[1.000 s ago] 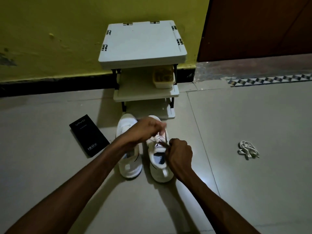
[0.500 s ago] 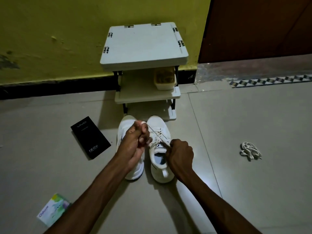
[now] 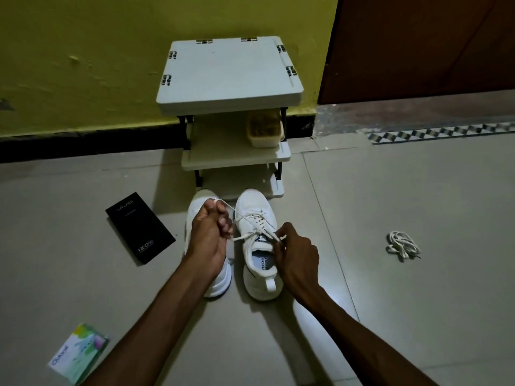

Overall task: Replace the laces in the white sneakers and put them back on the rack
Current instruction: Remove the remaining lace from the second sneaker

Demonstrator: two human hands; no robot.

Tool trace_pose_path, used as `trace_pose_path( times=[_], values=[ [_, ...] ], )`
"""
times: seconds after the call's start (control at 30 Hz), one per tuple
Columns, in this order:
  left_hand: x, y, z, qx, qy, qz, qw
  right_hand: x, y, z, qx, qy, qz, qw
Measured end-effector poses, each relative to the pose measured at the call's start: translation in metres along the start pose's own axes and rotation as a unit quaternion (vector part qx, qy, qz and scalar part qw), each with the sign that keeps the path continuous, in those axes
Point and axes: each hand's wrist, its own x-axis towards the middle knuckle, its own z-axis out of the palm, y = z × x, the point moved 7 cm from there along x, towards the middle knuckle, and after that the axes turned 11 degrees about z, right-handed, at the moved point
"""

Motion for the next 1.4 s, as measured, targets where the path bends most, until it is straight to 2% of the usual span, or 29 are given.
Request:
trace_pose_path(
  times=[0.13, 0.27, 0.4, 0.5, 0.6, 0.63, 0.67, 0.73, 0.83, 0.9, 1.0, 1.1, 1.17, 1.3, 1.4],
  values=[
    [0.003, 0.012, 0.006, 0.134, -0.027, 0.096, 0.986, -0.003, 0.003, 0.000, 0.015, 0.004, 0.029, 0.999],
    [0.004, 0.006, 0.004, 0.059, -0.012, 0.055, 0.997, -0.006, 0.003, -0.001, 0.014, 0.034, 0.021, 0.999],
    [-0.006, 0.009, 0.008, 0.117, -0.038, 0.140, 0.982, -0.006, 0.007, -0.006, 0.020, 0.060, 0.043, 0.997],
    [-0.012, 0.006, 0.008, 0.104, -0.019, 0.147, 0.984, -0.009, 0.010, -0.009, 0.030, 0.076, 0.058, 0.995],
    [-0.002, 0.015, -0.002, 0.036, 0.027, 0.134, 0.990, -0.007, 0.018, -0.015, 0.026, 0.072, 0.082, 0.994],
    [0.002, 0.020, -0.005, 0.075, 0.033, 0.138, 0.987, -0.005, 0.020, -0.016, 0.021, 0.065, 0.082, 0.994],
    [0.006, 0.024, -0.007, 0.152, 0.026, 0.141, 0.978, -0.003, 0.021, -0.016, 0.013, 0.054, 0.080, 0.995],
    [0.015, 0.022, -0.006, 0.327, -0.012, 0.120, 0.937, 0.001, 0.021, -0.015, -0.007, 0.034, 0.074, 0.997],
    [0.012, 0.010, 0.001, 0.533, -0.078, 0.080, 0.839, 0.007, 0.018, -0.014, -0.034, 0.018, 0.054, 0.998],
    [-0.003, 0.006, 0.013, 0.584, -0.113, 0.107, 0.797, 0.008, 0.014, -0.014, -0.058, 0.006, 0.035, 0.998],
    [-0.023, -0.019, 0.029, 0.591, -0.182, 0.121, 0.776, 0.009, 0.008, -0.016, -0.100, 0.004, 0.010, 0.995],
    [-0.030, -0.034, 0.039, 0.597, -0.192, 0.170, 0.760, 0.009, 0.000, -0.014, -0.152, -0.002, -0.018, 0.988],
    [-0.027, -0.036, 0.037, 0.602, -0.176, 0.173, 0.760, 0.009, 0.000, -0.011, -0.148, -0.016, -0.023, 0.989],
    [-0.018, -0.034, 0.020, 0.500, -0.133, 0.130, 0.846, 0.027, 0.022, -0.020, -0.010, -0.016, 0.089, 0.996],
    [-0.016, -0.032, 0.017, 0.478, -0.129, 0.109, 0.862, 0.034, 0.031, -0.017, 0.032, -0.046, 0.139, 0.989]
  ],
)
